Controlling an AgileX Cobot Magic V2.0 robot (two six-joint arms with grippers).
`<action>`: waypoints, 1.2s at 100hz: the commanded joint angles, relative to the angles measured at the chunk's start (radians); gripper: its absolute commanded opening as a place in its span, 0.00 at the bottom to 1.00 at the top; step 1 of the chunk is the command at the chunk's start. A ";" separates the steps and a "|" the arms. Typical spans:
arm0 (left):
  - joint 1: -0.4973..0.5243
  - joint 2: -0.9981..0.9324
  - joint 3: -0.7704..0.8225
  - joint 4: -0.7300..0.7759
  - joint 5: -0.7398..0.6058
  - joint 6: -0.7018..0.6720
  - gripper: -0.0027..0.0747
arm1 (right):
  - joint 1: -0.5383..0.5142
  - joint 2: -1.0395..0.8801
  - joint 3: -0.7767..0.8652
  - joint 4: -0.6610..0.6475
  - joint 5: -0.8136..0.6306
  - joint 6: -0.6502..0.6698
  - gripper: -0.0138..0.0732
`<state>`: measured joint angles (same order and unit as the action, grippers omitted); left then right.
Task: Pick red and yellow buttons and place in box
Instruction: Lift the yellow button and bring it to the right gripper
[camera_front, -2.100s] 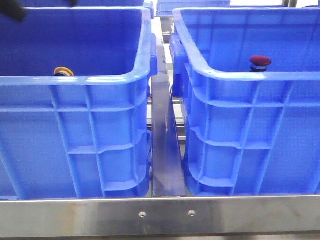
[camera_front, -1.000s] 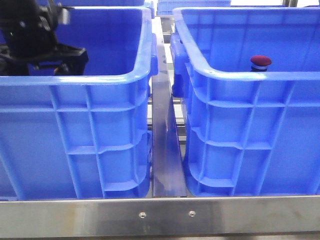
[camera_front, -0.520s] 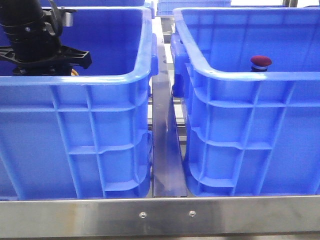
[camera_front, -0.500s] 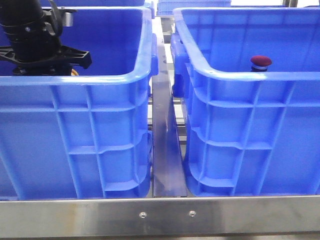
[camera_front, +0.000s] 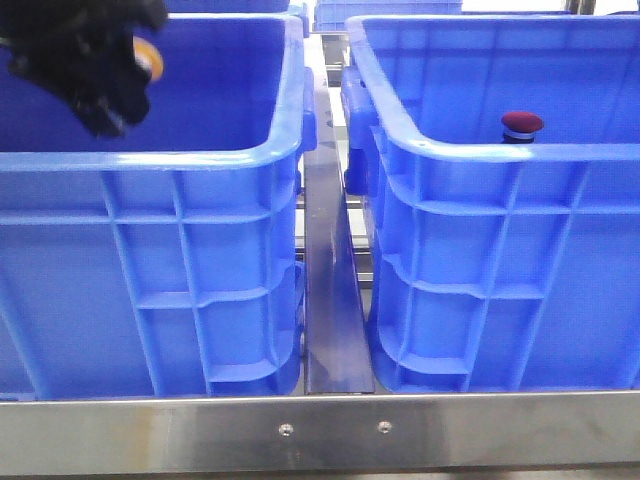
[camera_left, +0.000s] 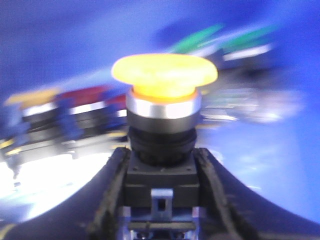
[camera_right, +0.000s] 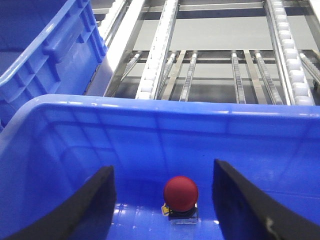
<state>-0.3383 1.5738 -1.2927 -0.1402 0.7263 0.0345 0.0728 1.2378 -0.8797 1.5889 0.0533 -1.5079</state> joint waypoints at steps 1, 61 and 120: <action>-0.029 -0.130 0.026 -0.104 -0.108 0.093 0.01 | -0.005 -0.023 -0.026 0.012 0.017 -0.008 0.68; -0.326 -0.165 0.070 -0.464 -0.055 0.579 0.01 | -0.005 -0.023 -0.026 0.141 0.320 0.030 0.69; -0.326 -0.152 0.070 -0.465 -0.046 0.579 0.01 | 0.000 0.103 -0.026 0.131 0.953 0.584 0.90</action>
<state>-0.6568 1.4487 -1.1963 -0.5747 0.7151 0.6114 0.0728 1.3365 -0.8797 1.6895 0.9014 -0.9637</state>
